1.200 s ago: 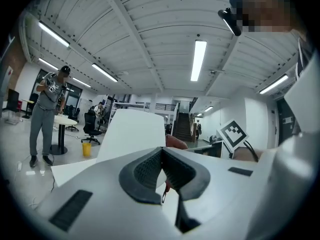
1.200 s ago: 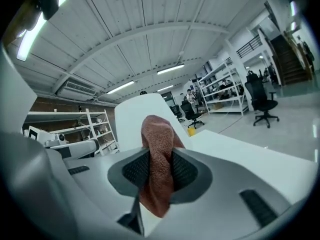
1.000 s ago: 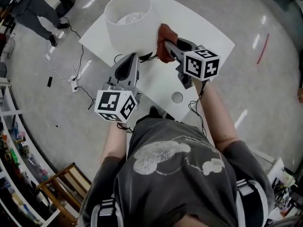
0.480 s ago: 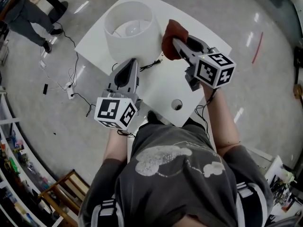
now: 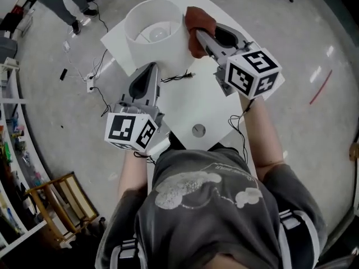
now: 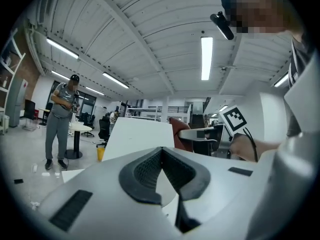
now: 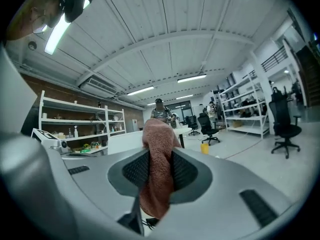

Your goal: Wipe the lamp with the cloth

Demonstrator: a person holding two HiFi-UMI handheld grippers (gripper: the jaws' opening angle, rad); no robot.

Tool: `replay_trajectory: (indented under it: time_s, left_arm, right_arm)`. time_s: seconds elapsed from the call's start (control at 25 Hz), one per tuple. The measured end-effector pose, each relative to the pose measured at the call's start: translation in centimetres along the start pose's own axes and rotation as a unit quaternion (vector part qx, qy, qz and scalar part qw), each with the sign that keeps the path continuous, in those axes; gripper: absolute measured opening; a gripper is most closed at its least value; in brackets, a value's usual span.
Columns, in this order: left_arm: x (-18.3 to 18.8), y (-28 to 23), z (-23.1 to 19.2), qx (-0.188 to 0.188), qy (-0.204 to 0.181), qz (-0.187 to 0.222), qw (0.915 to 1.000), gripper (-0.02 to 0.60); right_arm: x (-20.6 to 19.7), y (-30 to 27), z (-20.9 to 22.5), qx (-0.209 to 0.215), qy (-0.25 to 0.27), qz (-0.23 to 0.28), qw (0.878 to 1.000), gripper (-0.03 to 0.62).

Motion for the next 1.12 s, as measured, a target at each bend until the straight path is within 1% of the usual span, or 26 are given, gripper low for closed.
replay_trajectory:
  time_s: [0.12, 0.28, 0.4, 0.52, 0.64, 0.72, 0.8, 0.88, 1.0, 1.12]
  left_arm:
    - [-0.2, 0.3, 0.6, 0.039, 0.001, 0.004, 0.9992, 0.008]
    - [-1.5, 0.1, 0.9, 0.070, 0.005, 0.003, 0.9975, 0.008]
    - [-2.3, 0.2, 1.5, 0.092, 0.011, 0.003, 0.9957, 0.008]
    - [-3.5, 0.1, 1.6, 0.108, 0.016, 0.002, 0.9940, 0.008]
    - [-4.3, 0.1, 1.7, 0.122, 0.019, 0.003, 0.9923, 0.008]
    - [-4.6, 0.2, 1.9, 0.131, 0.022, 0.004, 0.9911, 0.008]
    - [-4.8, 0.3, 2.0, 0.139, 0.022, 0.006, 0.9900, 0.008]
    - [-4.6, 0.4, 2.1, 0.146, 0.019, 0.008, 0.9891, 0.008]
    - [-4.0, 0.3, 2.2, 0.151, 0.011, 0.014, 0.9884, 0.008]
    - [-2.9, 0.2, 2.3, 0.152, -0.001, 0.022, 0.9882, 0.008]
  right_arm:
    - [-0.4, -0.7, 0.2, 0.032, -0.001, -0.007, 0.999, 0.092]
    - [-2.9, -1.2, 1.8, 0.046, -0.011, -0.034, 0.998, 0.092]
    - [-5.7, -1.7, 3.1, 0.057, -0.042, -0.068, 0.995, 0.092]
    - [-8.9, -2.5, 4.8, 0.058, -0.083, -0.098, 0.990, 0.092]
    - [-11.2, -2.9, 5.8, 0.053, -0.092, -0.123, 0.987, 0.092]
    - [-12.0, -3.0, 6.4, 0.052, -0.092, -0.136, 0.985, 0.092]
    - [-11.8, -3.2, 6.7, 0.056, -0.087, -0.135, 0.985, 0.092]
    - [-10.5, -3.4, 6.7, 0.067, -0.076, -0.122, 0.987, 0.092]
    - [-7.7, -3.9, 6.7, 0.081, -0.052, -0.093, 0.991, 0.092]
    - [-4.7, -4.5, 6.6, 0.093, -0.041, -0.061, 0.993, 0.092]
Point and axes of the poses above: the fingertips, and each gripper's own axes: y backward along the fingers, z to its right, x out of its top, the point moved 7 cm from there along y, backward along the fingers, and after that the axes turned 11 degrees about -x, right-handed, at the moved point
